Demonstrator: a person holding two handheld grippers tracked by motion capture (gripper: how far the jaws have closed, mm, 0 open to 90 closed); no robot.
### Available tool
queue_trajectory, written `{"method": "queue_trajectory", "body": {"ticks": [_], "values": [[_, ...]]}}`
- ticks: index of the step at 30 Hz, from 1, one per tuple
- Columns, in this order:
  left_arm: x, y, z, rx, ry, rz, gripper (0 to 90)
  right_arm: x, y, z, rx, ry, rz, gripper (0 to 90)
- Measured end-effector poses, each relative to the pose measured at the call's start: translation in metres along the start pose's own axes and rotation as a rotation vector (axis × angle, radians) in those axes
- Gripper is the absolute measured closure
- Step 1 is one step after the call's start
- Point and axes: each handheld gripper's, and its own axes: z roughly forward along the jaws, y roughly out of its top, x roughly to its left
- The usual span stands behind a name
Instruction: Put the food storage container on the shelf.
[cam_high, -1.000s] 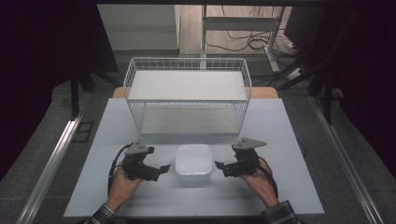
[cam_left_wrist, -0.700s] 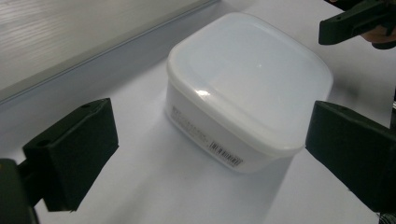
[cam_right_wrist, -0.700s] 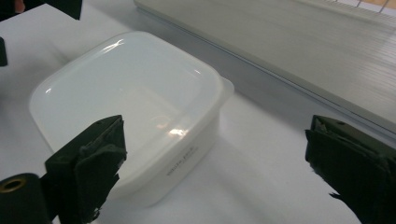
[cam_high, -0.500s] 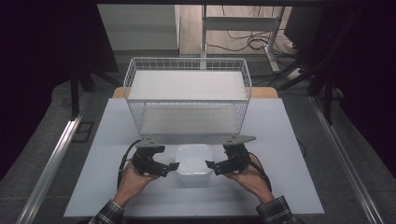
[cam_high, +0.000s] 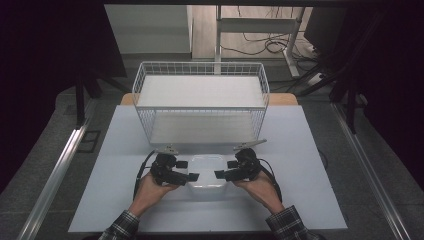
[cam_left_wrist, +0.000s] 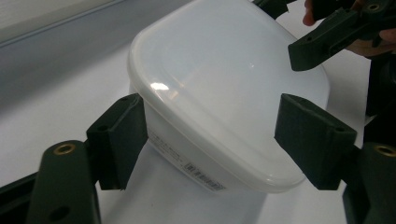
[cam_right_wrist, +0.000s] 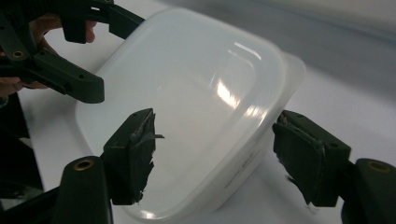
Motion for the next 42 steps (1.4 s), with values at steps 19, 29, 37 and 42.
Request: {"method": "queue_trajectory", "body": {"ticks": [19, 29, 37, 42], "values": [[-0.009, -0.015, -0.025, -0.086, -0.019, -0.115, 81.8, 0.011, -0.015, -0.031, -0.095, -0.075, 0.043, 77.7], [-0.01, -0.012, -0.036, -0.157, 0.049, -0.105, 81.4, 0.02, -0.017, -0.026, -0.13, -0.078, 0.025, 78.2], [-0.012, -0.006, -0.042, -0.178, 0.058, -0.1, 81.4, 0.023, -0.01, -0.034, -0.173, -0.079, 0.005, 78.6], [-0.013, -0.001, -0.045, -0.183, 0.061, -0.093, 81.4, 0.025, -0.005, -0.038, -0.191, -0.085, -0.009, 78.7]]}}
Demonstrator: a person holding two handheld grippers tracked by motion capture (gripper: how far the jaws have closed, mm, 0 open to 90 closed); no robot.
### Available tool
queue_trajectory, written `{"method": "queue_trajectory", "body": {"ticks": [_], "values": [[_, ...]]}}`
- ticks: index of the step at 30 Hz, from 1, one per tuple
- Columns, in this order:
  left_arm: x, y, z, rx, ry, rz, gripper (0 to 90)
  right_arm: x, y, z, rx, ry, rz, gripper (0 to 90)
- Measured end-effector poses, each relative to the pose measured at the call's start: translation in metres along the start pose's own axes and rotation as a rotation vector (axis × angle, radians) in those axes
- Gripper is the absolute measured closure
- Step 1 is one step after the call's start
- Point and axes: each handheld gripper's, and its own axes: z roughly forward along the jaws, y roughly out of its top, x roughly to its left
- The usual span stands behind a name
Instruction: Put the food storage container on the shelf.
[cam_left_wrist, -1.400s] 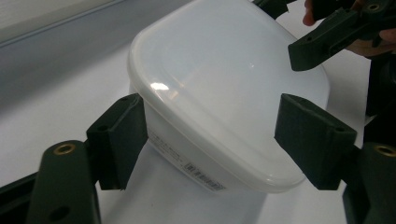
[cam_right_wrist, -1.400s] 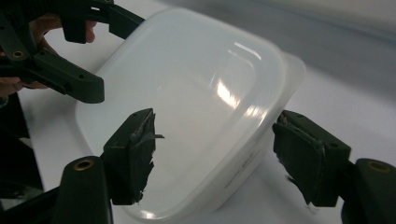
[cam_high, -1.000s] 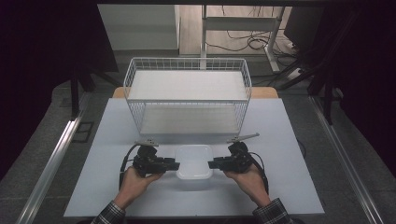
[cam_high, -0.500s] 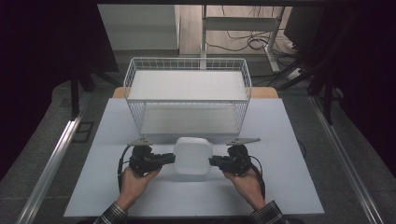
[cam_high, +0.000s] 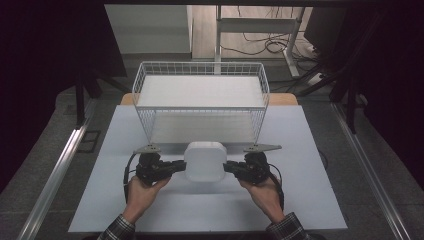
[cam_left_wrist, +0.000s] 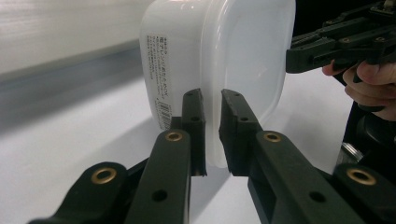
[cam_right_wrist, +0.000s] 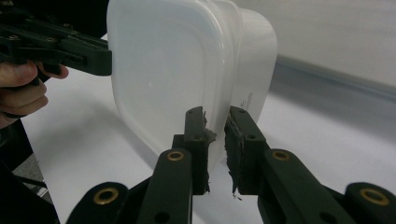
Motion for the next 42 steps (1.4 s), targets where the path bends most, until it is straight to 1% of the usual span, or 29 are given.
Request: {"method": "queue_trajectory", "body": {"ticks": [1, 5, 6, 7, 10, 12, 13, 14, 15, 19, 20, 21, 22, 23, 24, 25, 28, 31, 32, 33, 34, 35, 36, 37, 38, 39, 40, 41, 42], "values": [[-0.001, 0.004, -0.001, -0.005, 0.001, 0.004, 81.4, 0.0, 0.004, -0.002, -0.01, -0.001, -0.01, 78.8], [-0.003, 0.01, -0.004, -0.008, 0.006, 0.014, 81.4, 0.001, 0.009, -0.005, -0.02, -0.004, -0.018, 78.8], [-0.003, 0.012, -0.005, -0.011, 0.006, 0.014, 81.4, 0.002, 0.014, -0.007, -0.032, -0.005, -0.027, 78.8], [-0.004, 0.017, -0.007, -0.021, 0.01, 0.023, 81.3, 0.002, 0.016, -0.008, -0.036, -0.007, -0.029, 78.8], [-0.006, 0.025, -0.011, -0.039, 0.014, 0.033, 81.3, 0.003, 0.025, -0.012, -0.053, -0.005, -0.039, 78.8], [-0.007, 0.028, -0.012, -0.044, 0.014, 0.034, 81.3, 0.003, 0.028, -0.013, -0.059, -0.006, -0.041, 78.8], [-0.008, 0.032, -0.013, -0.056, 0.013, 0.035, 81.3, 0.004, 0.034, -0.016, -0.064, -0.009, -0.049, 78.9], [-0.008, 0.032, -0.013, -0.056, 0.013, 0.035, 81.3, 0.004, 0.034, -0.016, -0.064, -0.009, -0.049, 78.9], [-0.008, 0.036, -0.016, -0.066, 0.013, 0.034, 81.3, 0.005, 0.039, -0.019, -0.073, -0.012, -0.057, 78.9], [-0.011, 0.047, -0.021, -0.079, 0.02, 0.048, 81.3, 0.006, 0.05, -0.022, -0.094, -0.007, -0.067, 78.9], [-0.011, 0.047, -0.021, -0.079, 0.02, 0.048, 81.2, 0.006, 0.05, -0.022, -0.094, -0.007, -0.067, 78.9], [-0.013, 0.054, -0.025, -0.088, 0.028, 0.056, 81.2, 0.006, 0.055, -0.024, -0.105, -0.003, -0.066, 78.8], [-0.013, 0.054, -0.025, -0.088, 0.028, 0.056, 81.2, 0.007, 0.059, -0.025, -0.107, -0.004, -0.066, 78.8], [-0.015, 0.061, -0.03, -0.097, 0.038, 0.064, 81.1, 0.007, 0.062, -0.026, -0.114, 0.0, -0.067, 78.8], [-0.015, 0.061, -0.03, -0.097, 0.038, 0.064, 81.1, 0.007, 0.062, -0.026, -0.114, 0.0, -0.067, 78.8], [-0.017, 0.068, -0.034, -0.107, 0.044, 0.075, 81.1, 0.008, 0.069, -0.028, -0.122, 0.001, -0.069, 78.8], [-0.019, 0.079, -0.04, -0.119, 0.05, 0.089, 81.0, 0.01, 0.079, -0.031, -0.137, 0.003, -0.079, 78.8], [-0.02, 0.088, -0.045, -0.132, 0.048, 0.088, 81.1, 0.012, 0.091, -0.035, -0.147, 0.002, -0.09, 78.8], [-0.02, 0.088, -0.045, -0.132, 0.048, 0.088, 81.0, 0.012, 0.091, -0.035, -0.147, 0.002, -0.09, 78.8], [-0.021, 0.095, -0.049, -0.142, 0.049, 0.093, 81.0, 0.014, 0.098, -0.038, -0.154, 0.001, -0.096, 78.8], [-0.021, 0.095, -0.049, -0.142, 0.049, 0.093, 81.0, 0.014, 0.098, -0.038, -0.154, 0.001, -0.096, 78.8], [-0.021, 0.102, -0.053, -0.152, 0.051, 0.093, 81.0, 0.016, 0.107, -0.04, -0.16, -0.001, -0.103, 78.8], [-0.021, 0.102, -0.053, -0.152, 0.051, 0.093, 81.0, 0.016, 0.107, -0.04, -0.16, -0.001, -0.103, 78.8], [-0.022, 0.109, -0.057, -0.162, 0.056, 0.098, 81.0, 0.018, 0.115, -0.043, -0.169, -0.002, -0.109, 78.8], [-0.022, 0.113, -0.06, -0.166, 0.057, 0.102, 81.0, 0.019, 0.12, -0.044, -0.174, -0.003, -0.113, 78.8], [-0.022, 0.113, -0.06, -0.166, 0.057, 0.102, 81.0, 0.019, 0.12, -0.044, -0.174, -0.003, -0.113, 78.8], [-0.022, 0.117, -0.062, -0.171, 0.059, 0.105, 81.0, 0.021, 0.125, -0.045, -0.177, -0.005, -0.118, 78.8], [-0.022, 0.122, -0.064, -0.175, 0.061, 0.108, 81.0, 0.023, 0.134, -0.047, -0.187, -0.005, -0.12, 78.7], [-0.023, 0.131, -0.069, -0.181, 0.069, 0.115, 80.9, 0.023, 0.139, -0.048, -0.191, -0.007, -0.121, 78.7]]}}
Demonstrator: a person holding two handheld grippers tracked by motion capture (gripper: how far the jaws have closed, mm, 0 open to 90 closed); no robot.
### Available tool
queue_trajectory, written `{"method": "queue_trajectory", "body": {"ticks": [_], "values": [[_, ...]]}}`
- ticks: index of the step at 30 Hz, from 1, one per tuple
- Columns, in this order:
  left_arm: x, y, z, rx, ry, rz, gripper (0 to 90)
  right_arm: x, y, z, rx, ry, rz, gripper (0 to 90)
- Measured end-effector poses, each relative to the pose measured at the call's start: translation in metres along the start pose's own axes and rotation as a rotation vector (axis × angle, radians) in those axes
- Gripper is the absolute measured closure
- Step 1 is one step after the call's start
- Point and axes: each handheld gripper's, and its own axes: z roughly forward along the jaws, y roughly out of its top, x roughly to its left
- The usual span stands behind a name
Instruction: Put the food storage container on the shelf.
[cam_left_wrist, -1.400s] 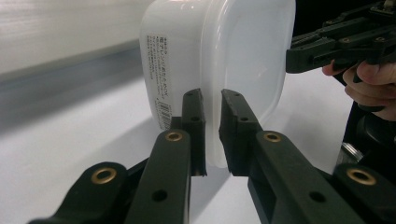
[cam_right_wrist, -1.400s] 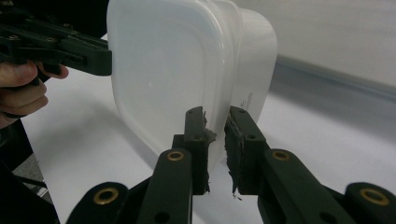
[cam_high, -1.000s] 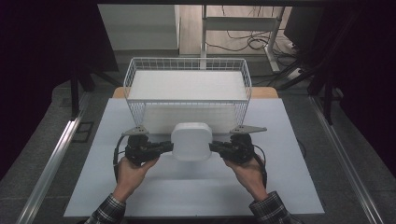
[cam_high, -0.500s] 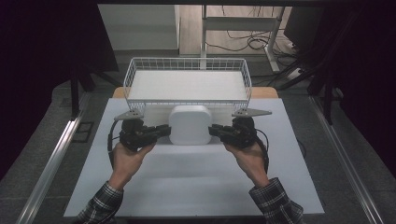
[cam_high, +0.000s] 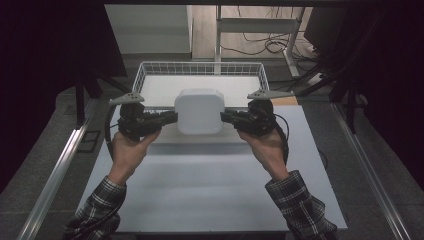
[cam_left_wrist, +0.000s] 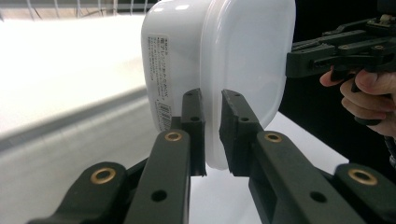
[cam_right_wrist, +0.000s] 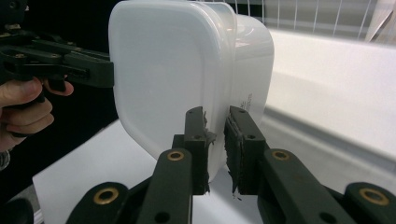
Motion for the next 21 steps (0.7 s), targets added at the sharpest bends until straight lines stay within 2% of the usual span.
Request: {"method": "queue_trajectory", "body": {"ticks": [2, 3, 5, 6, 9, 15, 21], "values": [[0.001, 0.005, -0.001, -0.003, 0.005, 0.003, 80.9, -0.001, 0.009, 0.001, -0.008, -0.002, 0.0, 78.7], [0.003, 0.015, -0.002, -0.002, 0.01, 0.007, 80.9, -0.001, 0.014, 0.002, -0.01, -0.003, 0.002, 78.6], [0.006, 0.023, -0.002, -0.002, 0.014, 0.008, 80.8, -0.003, 0.022, 0.004, -0.011, -0.005, 0.009, 78.5], [0.006, 0.023, -0.002, -0.002, 0.014, 0.008, 80.8, -0.003, 0.022, 0.004, -0.011, -0.005, 0.009, 78.5], [0.014, 0.036, 0.003, 0.01, 0.02, 0.002, 80.7, -0.009, 0.035, 0.01, -0.009, -0.022, 0.008, 78.2], [0.024, 0.043, 0.019, 0.028, 0.022, -0.025, 80.3, -0.022, 0.043, 0.018, 0.016, -0.044, 0.032, 77.7], [0.029, 0.045, 0.031, 0.042, 0.03, -0.033, 79.6, -0.034, 0.046, 0.026, 0.034, -0.065, 0.056, 76.8]]}}
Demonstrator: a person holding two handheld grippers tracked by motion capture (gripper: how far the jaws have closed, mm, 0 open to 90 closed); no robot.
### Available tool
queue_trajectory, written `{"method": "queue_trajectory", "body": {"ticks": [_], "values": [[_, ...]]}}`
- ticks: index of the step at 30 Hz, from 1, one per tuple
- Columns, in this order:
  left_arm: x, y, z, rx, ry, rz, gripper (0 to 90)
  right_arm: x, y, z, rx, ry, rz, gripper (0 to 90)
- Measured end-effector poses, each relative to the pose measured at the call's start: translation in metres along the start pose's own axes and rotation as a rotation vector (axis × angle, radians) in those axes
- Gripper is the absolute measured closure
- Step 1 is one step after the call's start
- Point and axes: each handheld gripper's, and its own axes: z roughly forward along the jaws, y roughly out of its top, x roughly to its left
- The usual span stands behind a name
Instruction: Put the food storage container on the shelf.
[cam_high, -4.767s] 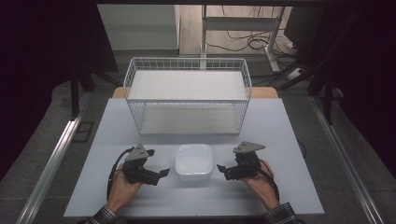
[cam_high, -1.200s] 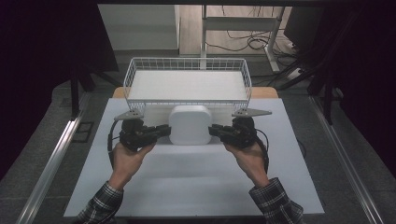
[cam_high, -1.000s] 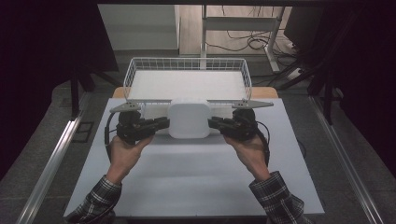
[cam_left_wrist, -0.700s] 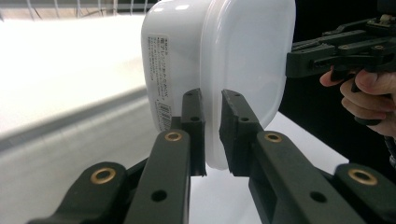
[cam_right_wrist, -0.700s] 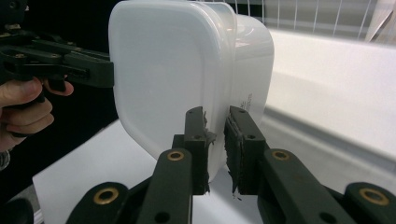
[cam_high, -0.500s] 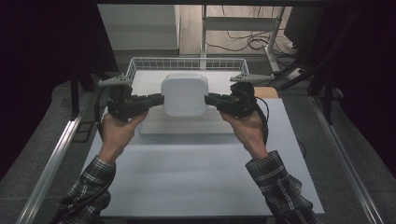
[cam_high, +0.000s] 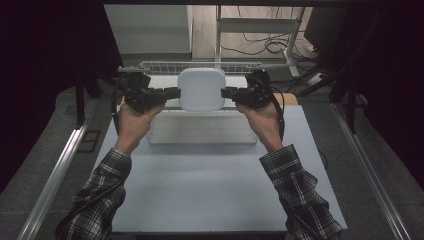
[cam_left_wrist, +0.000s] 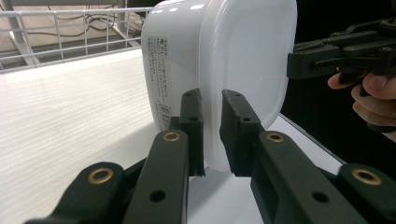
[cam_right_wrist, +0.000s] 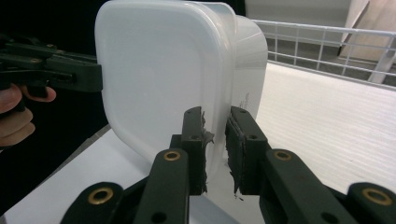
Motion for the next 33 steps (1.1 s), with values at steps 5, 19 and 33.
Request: {"method": "queue_trajectory", "body": {"ticks": [5, 19, 33], "values": [[0.002, 0.001, 0.007, 0.019, 0.018, 0.007, 76.9, -0.004, 0.004, 0.003, 0.001, -0.002, 0.023, 76.1], [0.008, 0.008, 0.017, 0.009, 0.013, -0.02, 67.3, -0.011, 0.009, 0.013, 0.02, -0.012, 0.053, 70.4], [0.016, 0.012, 0.026, 0.023, 0.02, -0.046, 65.2, -0.014, 0.016, 0.025, 0.043, -0.041, 0.028, 60.7]]}}
